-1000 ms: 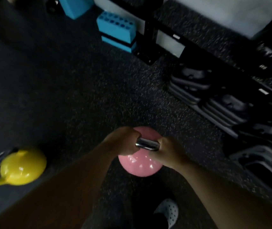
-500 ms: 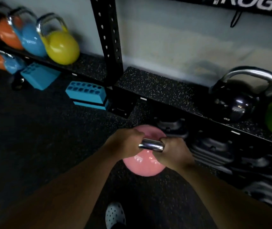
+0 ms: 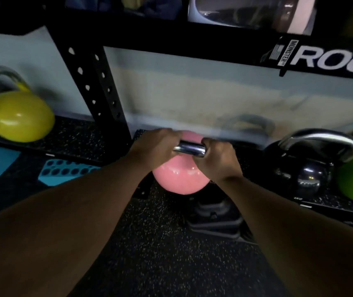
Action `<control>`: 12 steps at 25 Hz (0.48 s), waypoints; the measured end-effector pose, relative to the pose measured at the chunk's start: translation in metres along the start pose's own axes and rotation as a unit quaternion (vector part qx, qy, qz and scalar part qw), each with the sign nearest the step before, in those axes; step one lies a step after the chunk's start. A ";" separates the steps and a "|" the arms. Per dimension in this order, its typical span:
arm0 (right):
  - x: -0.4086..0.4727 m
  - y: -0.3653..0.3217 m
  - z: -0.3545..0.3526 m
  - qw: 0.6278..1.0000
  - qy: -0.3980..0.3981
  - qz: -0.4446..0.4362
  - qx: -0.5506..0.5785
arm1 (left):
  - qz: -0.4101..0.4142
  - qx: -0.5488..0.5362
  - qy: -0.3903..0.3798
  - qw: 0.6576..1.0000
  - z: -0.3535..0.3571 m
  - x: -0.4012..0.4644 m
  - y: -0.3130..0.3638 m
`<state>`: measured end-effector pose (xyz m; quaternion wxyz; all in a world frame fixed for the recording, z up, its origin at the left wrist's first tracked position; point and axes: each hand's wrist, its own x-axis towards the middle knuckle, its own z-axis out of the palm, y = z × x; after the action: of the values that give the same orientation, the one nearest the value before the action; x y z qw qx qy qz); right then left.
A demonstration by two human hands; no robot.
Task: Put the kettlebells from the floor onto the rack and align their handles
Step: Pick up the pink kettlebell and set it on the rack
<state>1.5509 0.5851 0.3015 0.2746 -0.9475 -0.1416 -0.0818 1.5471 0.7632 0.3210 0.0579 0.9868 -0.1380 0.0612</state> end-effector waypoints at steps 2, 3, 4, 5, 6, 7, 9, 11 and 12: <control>0.025 -0.001 0.005 1.000 0.006 -0.011 -0.002 | -0.016 -0.031 0.013 0.999 0.002 0.018 -0.011; 0.034 -0.001 0.007 1.000 0.010 -0.012 0.001 | -0.028 -0.040 0.020 0.999 0.002 0.024 -0.014; 0.042 -0.001 0.009 1.000 0.013 -0.013 0.001 | -0.040 -0.046 0.026 0.998 0.003 0.030 -0.017; 0.050 -0.001 0.011 1.000 0.010 -0.012 0.002 | -0.053 -0.051 0.029 0.997 0.006 0.034 -0.020; 0.057 0.000 0.013 1.000 0.002 -0.013 0.001 | -0.063 -0.058 0.028 0.996 0.007 0.041 -0.023; 0.065 0.001 0.014 1.000 -0.010 -0.011 0.000 | -0.075 -0.068 0.025 0.995 0.008 0.047 -0.026; 0.084 0.004 0.016 1.000 -0.028 0.005 -0.003 | -0.099 -0.092 0.022 0.991 0.010 0.063 -0.030; 0.099 0.009 0.018 0.999 -0.031 0.020 -0.005 | -0.112 -0.105 0.027 0.988 0.014 0.077 -0.032; 0.105 0.013 0.020 0.999 -0.031 0.023 -0.008 | -0.118 -0.108 0.031 0.987 0.016 0.084 -0.033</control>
<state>1.6559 0.6092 0.3028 0.2647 -0.9547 -0.1272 -0.0470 1.6378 0.7705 0.3134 0.1749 0.9818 -0.0245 0.0693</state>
